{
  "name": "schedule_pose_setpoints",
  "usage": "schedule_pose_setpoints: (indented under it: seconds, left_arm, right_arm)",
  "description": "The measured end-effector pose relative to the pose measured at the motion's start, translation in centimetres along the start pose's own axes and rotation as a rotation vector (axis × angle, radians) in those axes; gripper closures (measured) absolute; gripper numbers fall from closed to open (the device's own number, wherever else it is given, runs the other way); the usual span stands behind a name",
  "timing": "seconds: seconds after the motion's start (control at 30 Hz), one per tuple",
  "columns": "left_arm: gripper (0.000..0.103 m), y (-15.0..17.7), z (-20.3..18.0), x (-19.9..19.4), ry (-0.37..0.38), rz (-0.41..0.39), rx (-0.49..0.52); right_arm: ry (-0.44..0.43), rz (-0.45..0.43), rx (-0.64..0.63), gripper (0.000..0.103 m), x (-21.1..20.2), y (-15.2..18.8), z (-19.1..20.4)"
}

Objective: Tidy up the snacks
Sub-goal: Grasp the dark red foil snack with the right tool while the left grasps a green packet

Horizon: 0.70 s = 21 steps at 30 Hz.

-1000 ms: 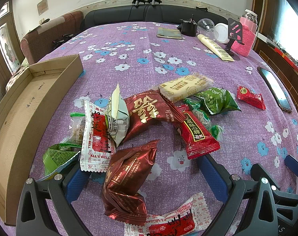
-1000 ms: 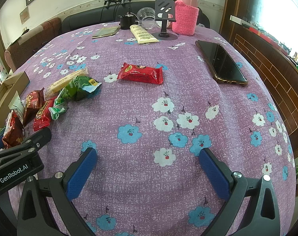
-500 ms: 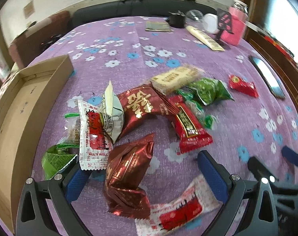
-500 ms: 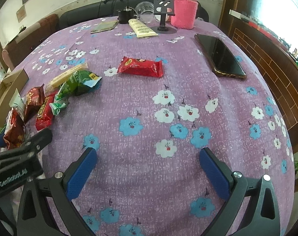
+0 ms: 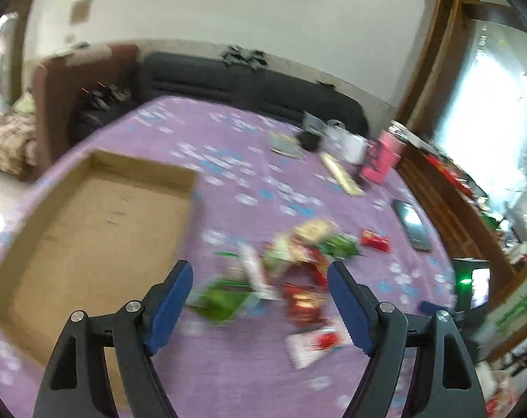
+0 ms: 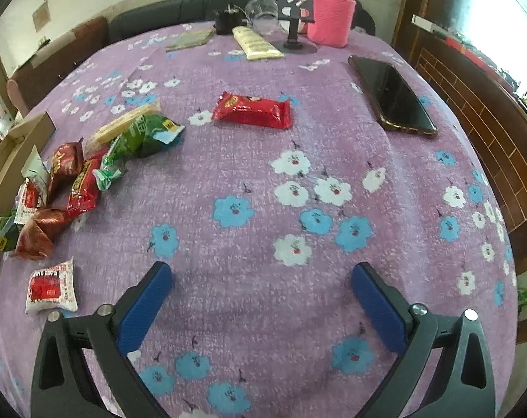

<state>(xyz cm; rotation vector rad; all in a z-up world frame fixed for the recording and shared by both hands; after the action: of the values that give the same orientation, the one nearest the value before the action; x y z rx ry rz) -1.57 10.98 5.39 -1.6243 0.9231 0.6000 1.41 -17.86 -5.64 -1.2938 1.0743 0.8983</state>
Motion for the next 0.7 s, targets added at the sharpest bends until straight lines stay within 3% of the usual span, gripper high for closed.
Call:
schedule_pose_setpoints:
  seconds: [0.1, 0.3, 0.7]
  left_arm:
    - [0.021, 0.2, 2.5, -0.8, -0.047, -0.019, -0.037]
    - [0.021, 1.2, 3.6, 0.8, 0.011, 0.038, -0.074]
    - [0.02, 2.3, 3.1, 2.1, 0.04, 0.094, -0.034]
  right_arm:
    - [-0.063, -0.059, -0.044, 0.015, -2.4, 0.3, 1.8]
    - [-0.239, -0.098, -0.206, 0.02, -4.8, 1.1, 8.7]
    - [-0.287, -0.022, -0.26, 0.03, -2.5, -0.4, 15.4]
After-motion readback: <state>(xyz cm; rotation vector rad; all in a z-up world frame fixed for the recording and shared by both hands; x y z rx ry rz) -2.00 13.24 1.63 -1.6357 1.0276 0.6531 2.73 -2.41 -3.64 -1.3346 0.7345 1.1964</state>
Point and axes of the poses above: each gripper's, at about its wrist camera, not at the fingertips, and x roughly the way its jaws point, z to its left, y to its underside, the point moved 8 cm from there along x, roughly the way its jaws point, and after that the axes turned 15 degrees about z, right-handed, at the moved point
